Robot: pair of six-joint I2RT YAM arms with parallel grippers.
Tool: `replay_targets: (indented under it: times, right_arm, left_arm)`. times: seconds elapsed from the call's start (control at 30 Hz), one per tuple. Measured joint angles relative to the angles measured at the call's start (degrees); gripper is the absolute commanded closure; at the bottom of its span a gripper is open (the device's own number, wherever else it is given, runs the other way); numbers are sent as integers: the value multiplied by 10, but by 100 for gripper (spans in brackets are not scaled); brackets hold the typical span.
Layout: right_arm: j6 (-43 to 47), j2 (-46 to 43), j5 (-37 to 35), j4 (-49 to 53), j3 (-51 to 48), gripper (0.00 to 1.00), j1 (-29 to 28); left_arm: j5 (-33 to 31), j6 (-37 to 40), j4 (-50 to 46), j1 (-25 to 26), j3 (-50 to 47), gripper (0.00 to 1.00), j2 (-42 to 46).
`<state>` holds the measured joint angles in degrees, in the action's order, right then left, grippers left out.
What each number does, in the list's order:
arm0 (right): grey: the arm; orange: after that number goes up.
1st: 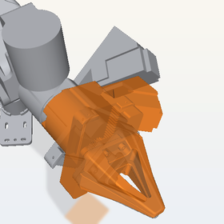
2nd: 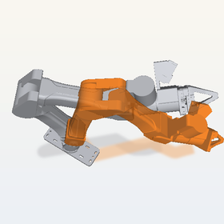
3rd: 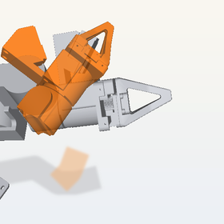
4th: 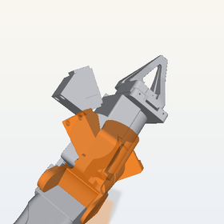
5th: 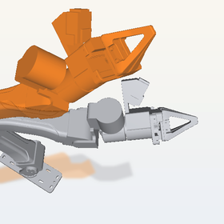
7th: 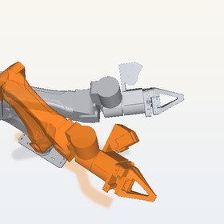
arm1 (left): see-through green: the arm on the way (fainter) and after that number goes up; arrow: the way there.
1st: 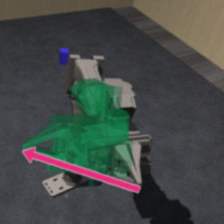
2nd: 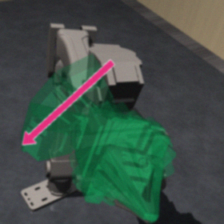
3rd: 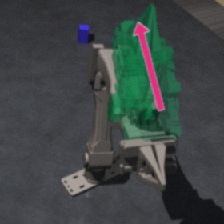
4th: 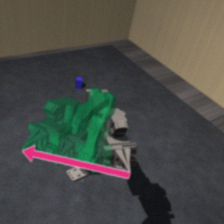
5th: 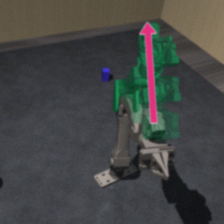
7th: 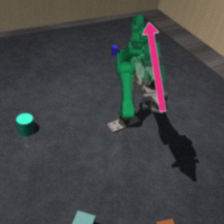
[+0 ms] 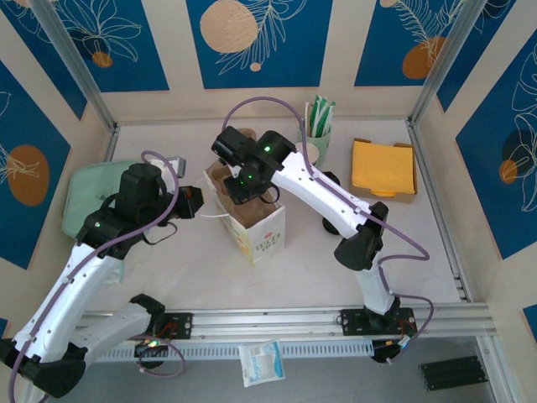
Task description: Pack the takeout coffee
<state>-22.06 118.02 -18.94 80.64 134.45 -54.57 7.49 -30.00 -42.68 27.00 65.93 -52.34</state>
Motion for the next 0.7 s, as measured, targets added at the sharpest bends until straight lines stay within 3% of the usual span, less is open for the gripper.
replay_targets:
  times: [0.7]
  right_arm:
    - [0, 26, -8, 7, -28, 72, -1]
  left_arm:
    - [0, 0, 1, 0, 0, 100, 1]
